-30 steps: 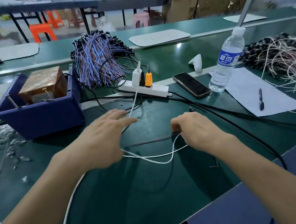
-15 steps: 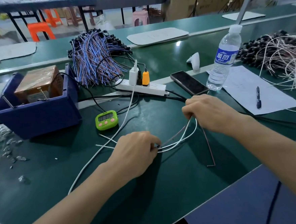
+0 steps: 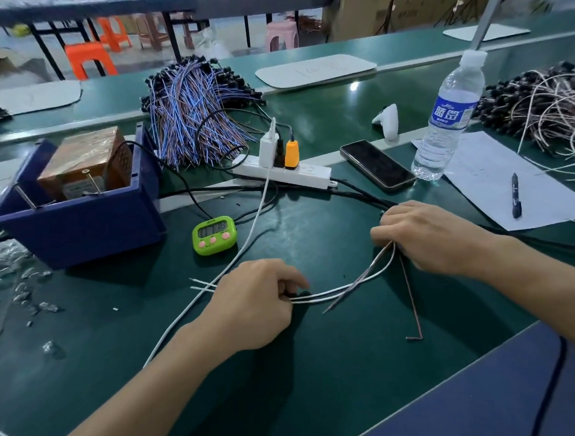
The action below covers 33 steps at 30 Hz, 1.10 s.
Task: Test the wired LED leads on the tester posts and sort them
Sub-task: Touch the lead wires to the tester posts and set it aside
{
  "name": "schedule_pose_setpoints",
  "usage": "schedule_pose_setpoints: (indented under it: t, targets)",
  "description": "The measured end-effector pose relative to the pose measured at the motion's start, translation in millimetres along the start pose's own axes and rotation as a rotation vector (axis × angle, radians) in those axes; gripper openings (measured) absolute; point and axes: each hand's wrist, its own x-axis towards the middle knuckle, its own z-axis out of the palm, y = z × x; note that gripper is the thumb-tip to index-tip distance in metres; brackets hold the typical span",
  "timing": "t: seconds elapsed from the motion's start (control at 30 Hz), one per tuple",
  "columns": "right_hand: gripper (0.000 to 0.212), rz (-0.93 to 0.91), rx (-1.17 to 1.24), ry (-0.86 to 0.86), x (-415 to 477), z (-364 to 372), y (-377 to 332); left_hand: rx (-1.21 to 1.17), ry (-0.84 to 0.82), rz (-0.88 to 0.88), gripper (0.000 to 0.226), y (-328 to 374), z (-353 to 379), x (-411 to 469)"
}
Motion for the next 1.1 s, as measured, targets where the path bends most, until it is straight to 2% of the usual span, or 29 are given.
schedule_pose_setpoints:
  t: [0.07,0.13,0.23,0.33,0.37,0.47,0.5,0.6,0.73,0.83,0.93,1.1]
  targets:
    - [0.027,0.036,0.004,-0.006,3,0,-2,-0.17,-0.039,-0.042,0.039,4,-2,2]
    - [0.025,0.103,0.029,-0.011,6,-1,-6,-0.21,-0.035,-0.053,0.029,6,-2,4]
    - [0.027,0.272,0.079,-0.002,9,2,-18,-0.083,-0.039,-0.042,0.05,9,3,3]
    - [0.027,0.354,0.032,-0.015,13,4,-27,0.121,0.037,0.022,0.062,15,14,3]
    - [0.027,0.371,0.031,-0.026,14,2,-29,0.175,0.068,0.051,0.06,17,18,4]
    - [0.03,0.37,0.012,-0.048,18,-3,-34,0.219,0.171,0.098,0.023,19,21,8]
    - [0.032,0.363,0.032,-0.041,20,-4,-38,0.213,0.194,0.092,0.018,18,21,9]
    - [0.039,0.344,0.203,-0.019,27,-7,-63,0.209,0.21,0.085,0.019,18,20,10]
    - [0.033,0.369,0.098,-0.013,35,-7,-91,0.235,0.224,0.081,0.022,8,7,-1]
    - [0.039,0.458,0.226,0.074,42,-17,-117,0.087,0.229,-0.004,0.027,-14,-21,-21]
    - [0.033,0.357,0.463,0.229,62,-33,-178,-0.123,0.337,-0.135,0.019,-41,-54,-52]
    - [0.021,0.128,0.656,0.217,133,-57,-270,-0.19,0.618,-0.325,0.017,-89,-95,-114]
